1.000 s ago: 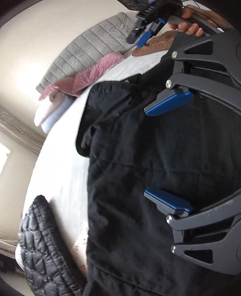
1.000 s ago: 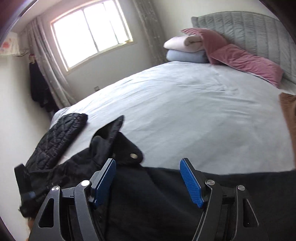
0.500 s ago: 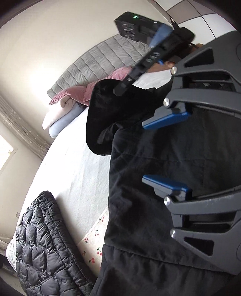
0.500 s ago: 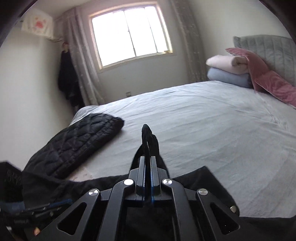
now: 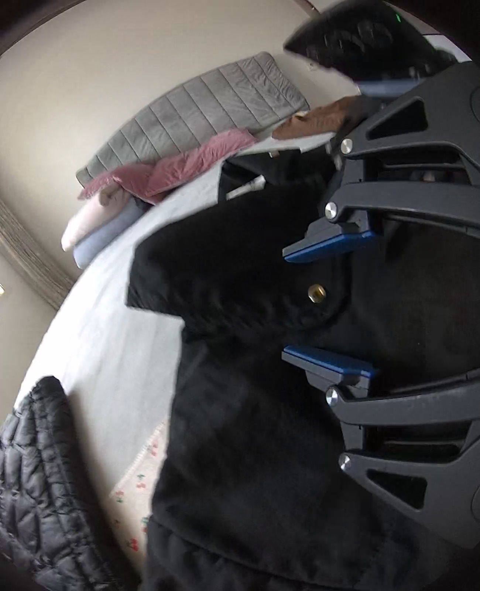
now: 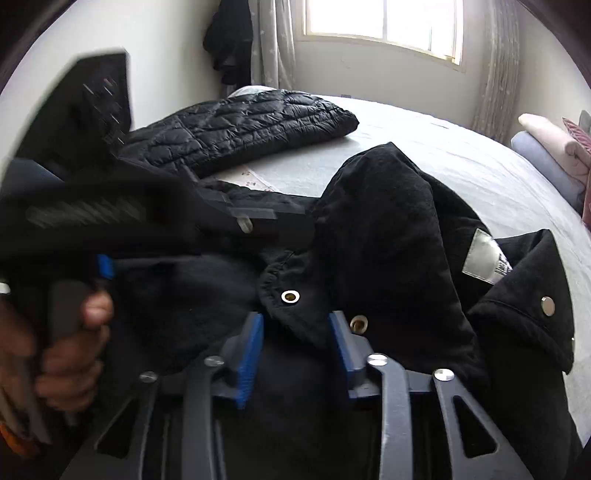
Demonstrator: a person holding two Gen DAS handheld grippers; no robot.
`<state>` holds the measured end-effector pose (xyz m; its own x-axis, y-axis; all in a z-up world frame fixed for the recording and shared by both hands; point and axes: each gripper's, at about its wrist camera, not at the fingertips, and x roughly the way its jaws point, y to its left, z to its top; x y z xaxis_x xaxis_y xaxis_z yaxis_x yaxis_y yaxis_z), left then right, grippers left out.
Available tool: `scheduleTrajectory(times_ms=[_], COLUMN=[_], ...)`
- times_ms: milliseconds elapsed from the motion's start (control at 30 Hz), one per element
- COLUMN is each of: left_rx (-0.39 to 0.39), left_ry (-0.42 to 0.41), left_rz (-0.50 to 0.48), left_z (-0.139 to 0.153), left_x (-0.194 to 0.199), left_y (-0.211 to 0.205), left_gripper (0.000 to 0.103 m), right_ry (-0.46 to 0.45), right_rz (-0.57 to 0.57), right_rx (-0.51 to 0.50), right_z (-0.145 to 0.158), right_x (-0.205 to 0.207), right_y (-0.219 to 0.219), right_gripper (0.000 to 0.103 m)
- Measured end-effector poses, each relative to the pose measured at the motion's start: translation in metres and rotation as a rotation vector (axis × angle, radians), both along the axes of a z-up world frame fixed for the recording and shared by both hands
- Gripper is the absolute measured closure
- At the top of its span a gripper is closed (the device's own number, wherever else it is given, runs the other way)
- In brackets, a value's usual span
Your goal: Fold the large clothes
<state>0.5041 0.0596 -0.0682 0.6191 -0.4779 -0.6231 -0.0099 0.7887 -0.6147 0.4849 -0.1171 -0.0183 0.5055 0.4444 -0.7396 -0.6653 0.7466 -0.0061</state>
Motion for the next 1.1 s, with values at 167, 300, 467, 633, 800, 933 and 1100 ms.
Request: scheduleTrajectory(times_ms=[167, 300, 467, 633, 800, 933, 1100], left_rx=[0.083, 0.132, 0.143, 0.121, 0.199, 0.174, 0.28], left_ry=[-0.019, -0.031, -0.035, -0.052, -0.082, -0.043, -0.113], left_rz=[0.006, 0.0, -0.007, -0.025, -0.04, -0.002, -0.045], left_z=[0.003, 0.01, 0.01, 0.012, 0.023, 0.032, 0.063], left_x=[-0.002, -0.005, -0.006, -0.011, -0.013, -0.005, 0.048], left_y=[-0.011, -0.016, -0.013, -0.015, -0.032, -0.024, -0.036], left_gripper=[0.061, 0.061, 0.061, 0.061, 0.057, 0.056, 0.036], right_ry=[-0.107, -0.035, 0.162, -0.409, -0.221, -0.057, -0.085], right_rz=[-0.255, -0.5, -0.606, -0.778, -0.894, -0.822, -0.722], right_rx=[0.075, 0.105, -0.041, -0.137, -0.092, 0.252, 0.305], right_z=[0.045, 0.043, -0.007, 0.024, -0.014, -0.011, 0.022], right_x=[0.038, 0.097, 0.142, 0.056, 0.084, 0.073, 0.064], right_y=[-0.051, -0.068, -0.062, -0.061, -0.09, -0.132, -0.168], right_gripper=[0.045, 0.042, 0.095, 0.097, 0.094, 0.066, 0.052])
